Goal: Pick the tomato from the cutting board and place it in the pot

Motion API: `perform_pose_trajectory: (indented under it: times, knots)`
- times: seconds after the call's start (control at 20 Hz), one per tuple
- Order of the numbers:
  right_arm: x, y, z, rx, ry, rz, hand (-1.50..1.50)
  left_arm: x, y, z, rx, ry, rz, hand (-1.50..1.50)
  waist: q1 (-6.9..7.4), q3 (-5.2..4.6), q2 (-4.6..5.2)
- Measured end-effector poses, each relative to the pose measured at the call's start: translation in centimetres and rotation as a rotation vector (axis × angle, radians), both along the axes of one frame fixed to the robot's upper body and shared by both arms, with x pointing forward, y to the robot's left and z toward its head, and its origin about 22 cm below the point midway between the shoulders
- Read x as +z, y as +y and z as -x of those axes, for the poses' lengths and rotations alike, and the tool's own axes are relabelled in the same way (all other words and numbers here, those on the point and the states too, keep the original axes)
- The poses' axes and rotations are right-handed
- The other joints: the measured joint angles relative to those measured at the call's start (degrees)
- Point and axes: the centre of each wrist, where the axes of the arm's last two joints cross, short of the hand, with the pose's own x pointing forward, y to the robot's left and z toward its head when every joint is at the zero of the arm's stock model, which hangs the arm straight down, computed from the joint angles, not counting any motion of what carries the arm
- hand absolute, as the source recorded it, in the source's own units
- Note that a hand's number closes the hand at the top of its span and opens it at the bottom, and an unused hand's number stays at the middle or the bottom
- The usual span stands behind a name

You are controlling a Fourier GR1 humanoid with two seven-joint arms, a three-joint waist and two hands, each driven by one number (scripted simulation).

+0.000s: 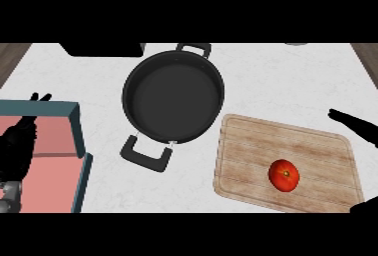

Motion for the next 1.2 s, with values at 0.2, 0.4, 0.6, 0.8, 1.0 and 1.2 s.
perform_pose_trajectory:
  times: [0.2, 0.4, 0.6, 0.8, 1.0, 1.2]
  knots:
    - [1.1, 1.7, -0.5, 0.026, 0.151, 0.142, -1.5, -0.1, -0.1, -0.5, -0.014, 0.0, 0.002, 0.0, 0.69, -0.04, 0.24]
    - [1.4, 4.0, -1.0, 0.052, 0.271, 0.222, -1.5, 0.0, -0.4, -0.3, -0.027, 0.0, -0.002, 0.0, 1.03, 0.04, 0.19]
    - [1.7, 6.2, -2.0, 0.073, 0.349, 0.26, -1.5, -0.1, -0.3, -0.2, -0.016, 0.004, -0.005, 0.0, 0.63, 0.11, 0.07]
    - [0.8, 8.3, -3.0, 0.085, 0.387, 0.305, -1.5, -0.3, 0.2, 0.0, -0.01, 0.007, -0.002, 0.0, 0.26, 0.17, -0.02]
    - [-0.4, 10.1, -3.4, 0.085, 0.407, 0.361, -1.5, -0.5, 0.2, 0.3, 0.003, 0.003, -0.009, 0.0, -0.18, 0.27, -0.15]
    - [-1.2, 11.3, -4.2, 0.084, 0.423, 0.399, -1.5, -0.5, 0.4, 0.3, 0.013, 0.012, -0.005, 0.0, -0.46, 0.26, -0.15]
